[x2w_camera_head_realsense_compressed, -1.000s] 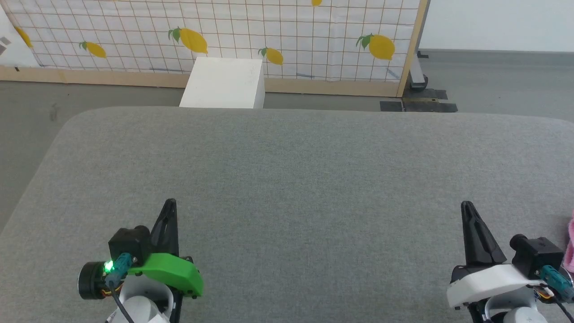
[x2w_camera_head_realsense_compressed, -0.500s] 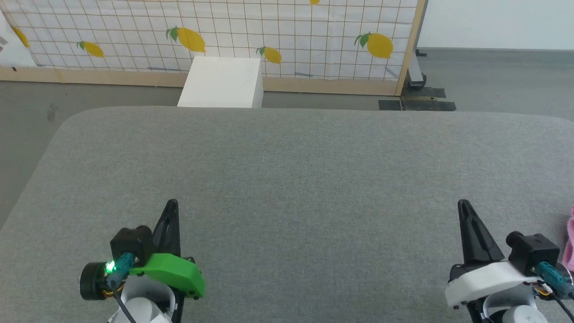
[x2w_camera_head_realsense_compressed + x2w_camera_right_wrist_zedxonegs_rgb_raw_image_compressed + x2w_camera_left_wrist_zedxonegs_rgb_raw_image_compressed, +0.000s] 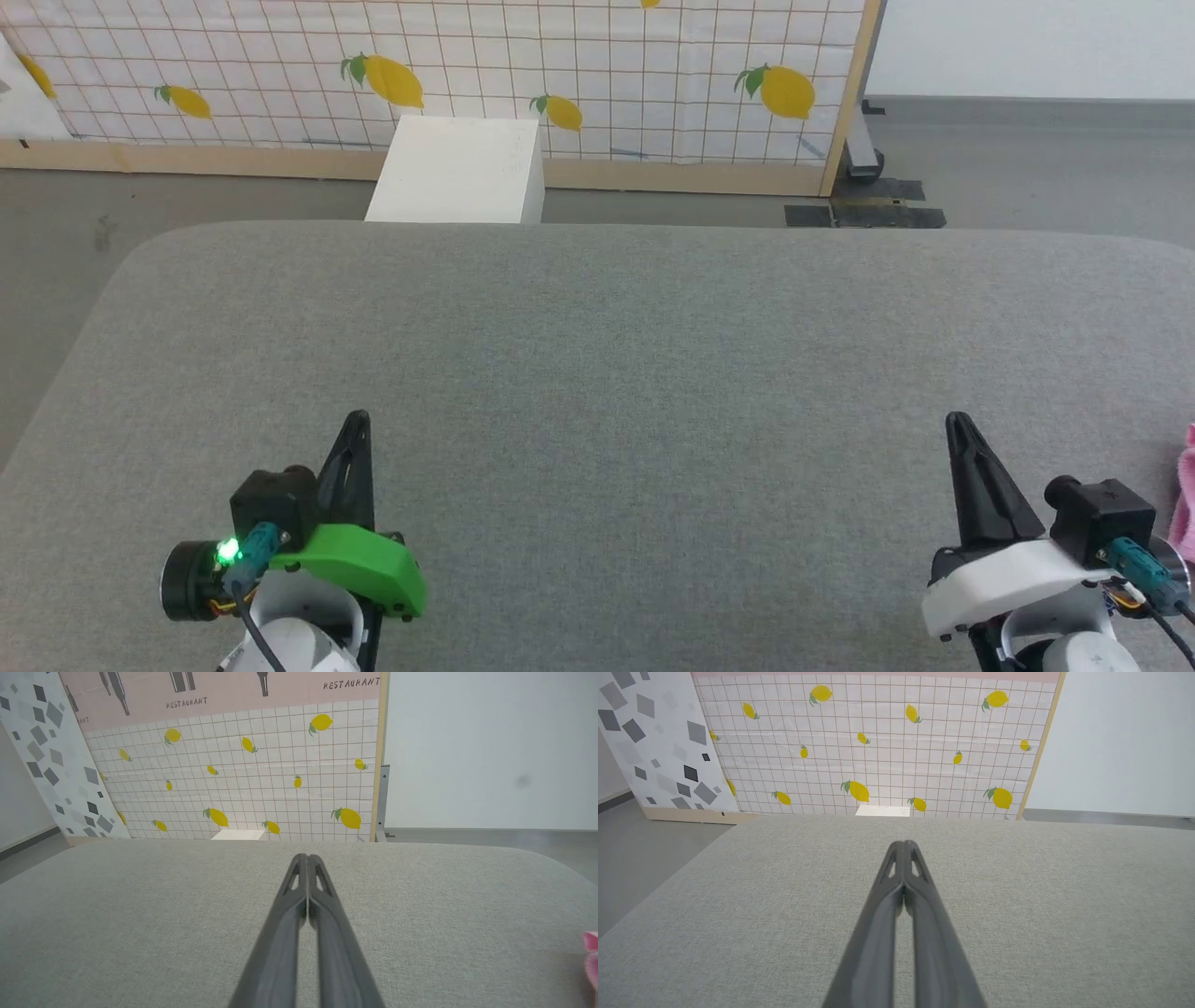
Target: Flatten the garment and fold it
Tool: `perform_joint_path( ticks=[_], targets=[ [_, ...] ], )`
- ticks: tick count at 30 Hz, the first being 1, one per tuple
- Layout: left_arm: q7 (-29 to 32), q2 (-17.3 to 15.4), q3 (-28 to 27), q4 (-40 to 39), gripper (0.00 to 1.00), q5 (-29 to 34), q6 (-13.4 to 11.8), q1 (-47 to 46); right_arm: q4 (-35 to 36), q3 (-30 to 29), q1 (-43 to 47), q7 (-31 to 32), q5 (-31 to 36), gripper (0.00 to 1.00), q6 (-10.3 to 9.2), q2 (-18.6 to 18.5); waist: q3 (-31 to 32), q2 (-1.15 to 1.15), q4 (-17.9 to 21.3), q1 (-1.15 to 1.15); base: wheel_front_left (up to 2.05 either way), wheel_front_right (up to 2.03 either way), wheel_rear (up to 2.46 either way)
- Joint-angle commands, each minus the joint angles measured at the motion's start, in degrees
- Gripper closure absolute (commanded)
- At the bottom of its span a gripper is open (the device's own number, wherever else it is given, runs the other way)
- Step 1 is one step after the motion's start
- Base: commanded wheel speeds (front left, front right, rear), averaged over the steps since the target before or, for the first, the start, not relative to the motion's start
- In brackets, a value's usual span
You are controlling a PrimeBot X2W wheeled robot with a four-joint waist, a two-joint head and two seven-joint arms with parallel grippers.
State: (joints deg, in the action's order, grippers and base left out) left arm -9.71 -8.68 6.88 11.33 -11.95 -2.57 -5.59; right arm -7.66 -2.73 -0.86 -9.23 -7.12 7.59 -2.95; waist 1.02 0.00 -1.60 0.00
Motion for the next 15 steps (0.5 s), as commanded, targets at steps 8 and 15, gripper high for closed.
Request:
perform_joint_path(
  ticks=[8,15],
  targets=[
    [1.07,1.02,-0.84,-1.45,1.0,1.75,0.45,1.34,1.18,0.36,0.35,1.09,1.11,1.0,-0.04,0.03,-0.1,0.0,0.16,0.0,0.0,0.0,0.0],
    [1.88,1.47,-1.41,-2.37,1.0,2.71,0.65,1.74,1.79,0.58,0.39,1.86,1.67,1.0,-0.04,0.03,-0.19,0.0,0.29,0.0,0.0,0.0,0.0]
  ],
)
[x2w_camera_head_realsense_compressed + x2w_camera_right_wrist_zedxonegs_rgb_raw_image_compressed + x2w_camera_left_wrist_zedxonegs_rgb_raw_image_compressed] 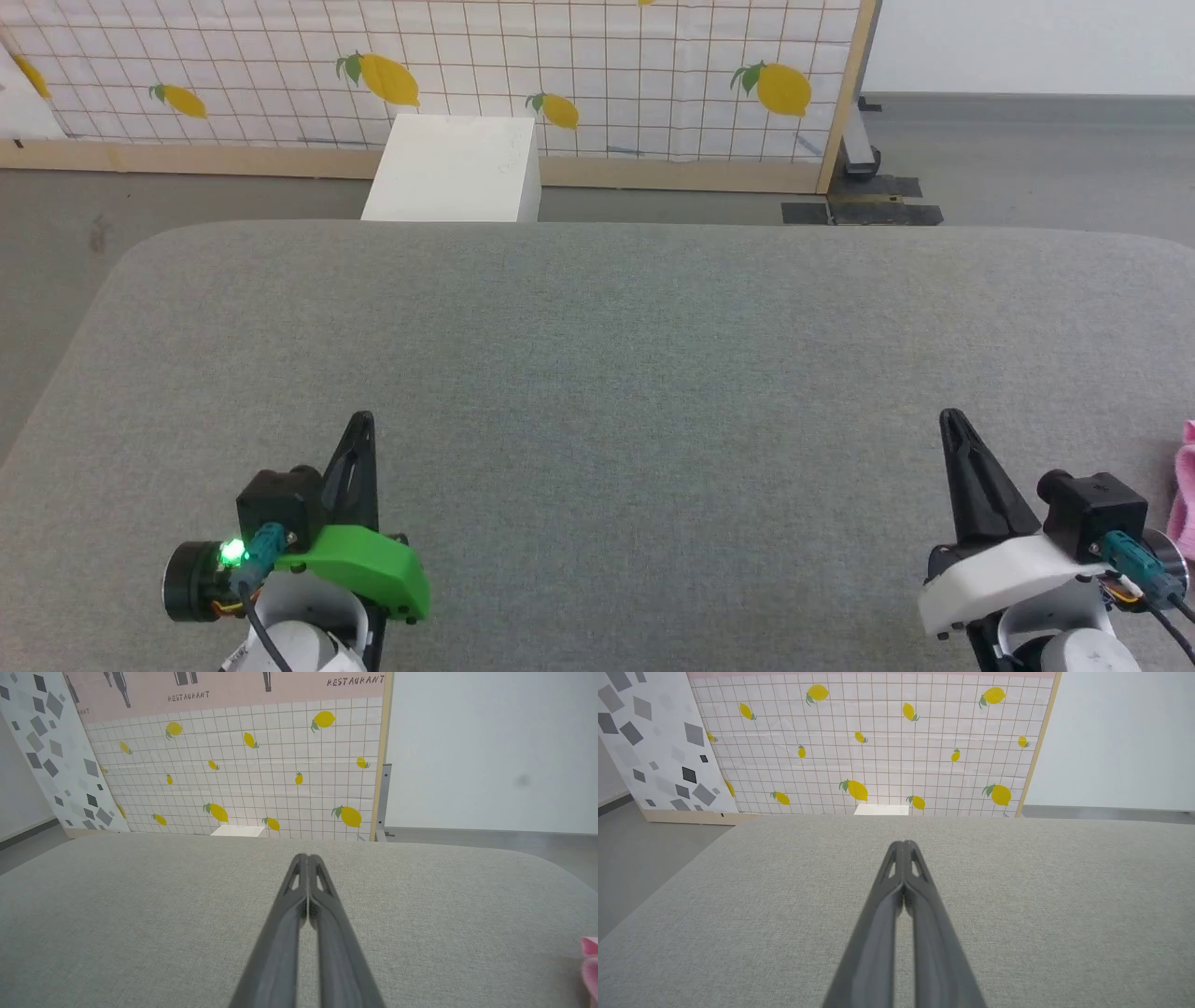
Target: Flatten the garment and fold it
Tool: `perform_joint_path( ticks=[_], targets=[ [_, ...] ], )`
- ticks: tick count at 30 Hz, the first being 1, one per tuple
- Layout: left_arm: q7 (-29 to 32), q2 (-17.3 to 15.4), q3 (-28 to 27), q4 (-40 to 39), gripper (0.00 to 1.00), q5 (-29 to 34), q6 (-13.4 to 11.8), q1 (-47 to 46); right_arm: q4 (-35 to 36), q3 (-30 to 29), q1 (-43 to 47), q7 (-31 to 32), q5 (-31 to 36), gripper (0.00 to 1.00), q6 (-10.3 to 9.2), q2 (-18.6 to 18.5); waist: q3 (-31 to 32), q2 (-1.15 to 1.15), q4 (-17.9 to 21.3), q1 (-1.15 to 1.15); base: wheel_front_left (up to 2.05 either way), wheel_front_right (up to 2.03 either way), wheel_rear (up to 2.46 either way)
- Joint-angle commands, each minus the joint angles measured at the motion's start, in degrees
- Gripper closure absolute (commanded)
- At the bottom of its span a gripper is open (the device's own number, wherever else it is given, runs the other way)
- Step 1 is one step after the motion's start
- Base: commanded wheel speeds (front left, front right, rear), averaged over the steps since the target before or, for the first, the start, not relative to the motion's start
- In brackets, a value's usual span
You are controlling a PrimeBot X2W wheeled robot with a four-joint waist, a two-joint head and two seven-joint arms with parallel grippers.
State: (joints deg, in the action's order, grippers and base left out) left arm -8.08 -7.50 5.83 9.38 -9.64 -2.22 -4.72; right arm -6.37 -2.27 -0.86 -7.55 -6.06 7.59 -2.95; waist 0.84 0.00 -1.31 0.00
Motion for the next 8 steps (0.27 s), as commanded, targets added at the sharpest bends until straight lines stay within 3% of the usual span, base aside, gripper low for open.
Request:
perform_joint_path(
  ticks=[1,8],
  targets=[
    [0.36,0.34,-0.43,-0.53,1.0,0.52,0.34,0.92,0.57,0.14,0.4,0.27,0.67,1.0,-0.05,0.03,-0.02,0.0,0.02,0.0,0.0,0.0,0.0],
    [1.16,0.79,-0.99,-1.45,1.0,1.47,0.53,1.31,1.17,0.37,0.45,1.03,1.24,1.0,-0.05,0.04,-0.1,0.0,0.16,0.0,0.0,0.0,0.0]
  ],
)
